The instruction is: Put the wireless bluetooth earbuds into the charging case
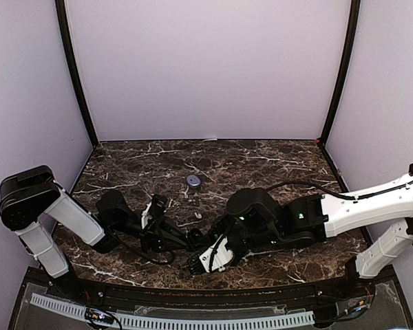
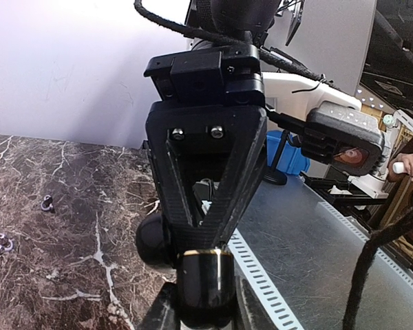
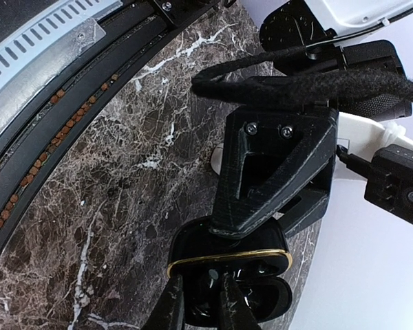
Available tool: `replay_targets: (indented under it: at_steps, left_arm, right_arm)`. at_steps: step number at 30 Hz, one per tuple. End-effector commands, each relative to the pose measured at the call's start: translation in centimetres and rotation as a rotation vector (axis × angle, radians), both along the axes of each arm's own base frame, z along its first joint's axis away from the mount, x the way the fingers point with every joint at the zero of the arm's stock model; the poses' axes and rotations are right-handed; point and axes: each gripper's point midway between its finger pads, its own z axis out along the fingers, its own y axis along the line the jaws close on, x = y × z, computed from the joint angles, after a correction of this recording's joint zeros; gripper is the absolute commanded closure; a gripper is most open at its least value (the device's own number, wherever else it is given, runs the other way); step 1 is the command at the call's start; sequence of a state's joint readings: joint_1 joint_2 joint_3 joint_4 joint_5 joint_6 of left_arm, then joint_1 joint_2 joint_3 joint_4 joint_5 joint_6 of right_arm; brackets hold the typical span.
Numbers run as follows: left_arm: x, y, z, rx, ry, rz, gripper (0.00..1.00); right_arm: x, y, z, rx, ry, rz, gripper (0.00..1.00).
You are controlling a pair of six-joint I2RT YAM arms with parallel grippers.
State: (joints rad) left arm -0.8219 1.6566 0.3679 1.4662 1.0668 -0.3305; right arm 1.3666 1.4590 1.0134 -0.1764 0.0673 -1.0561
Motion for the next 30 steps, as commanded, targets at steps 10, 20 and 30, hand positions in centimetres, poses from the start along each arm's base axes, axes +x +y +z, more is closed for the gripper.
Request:
replay_targets:
  at_steps: [10,20,30]
  left_arm:
    - [-1.9,0.4,3.4,-0.115,-0.117,-0.115,1.00]
    - [-1.7,0.2,3.0,-0.096,-0.107,-0.108,1.00]
    - [-1.2,-0.1,2.5,-0.082,-0.105,-0.088,1.00]
  right_arm:
    - [0.5,-0.6,0.7,0.005,0.020,-0.044,0.91]
    - [0.5,-1.1,2.2,0.038,0.029,-0.059,0.93]
    - [0.5,-2.0,3.1,0.044,0.037,-0.080,0.94]
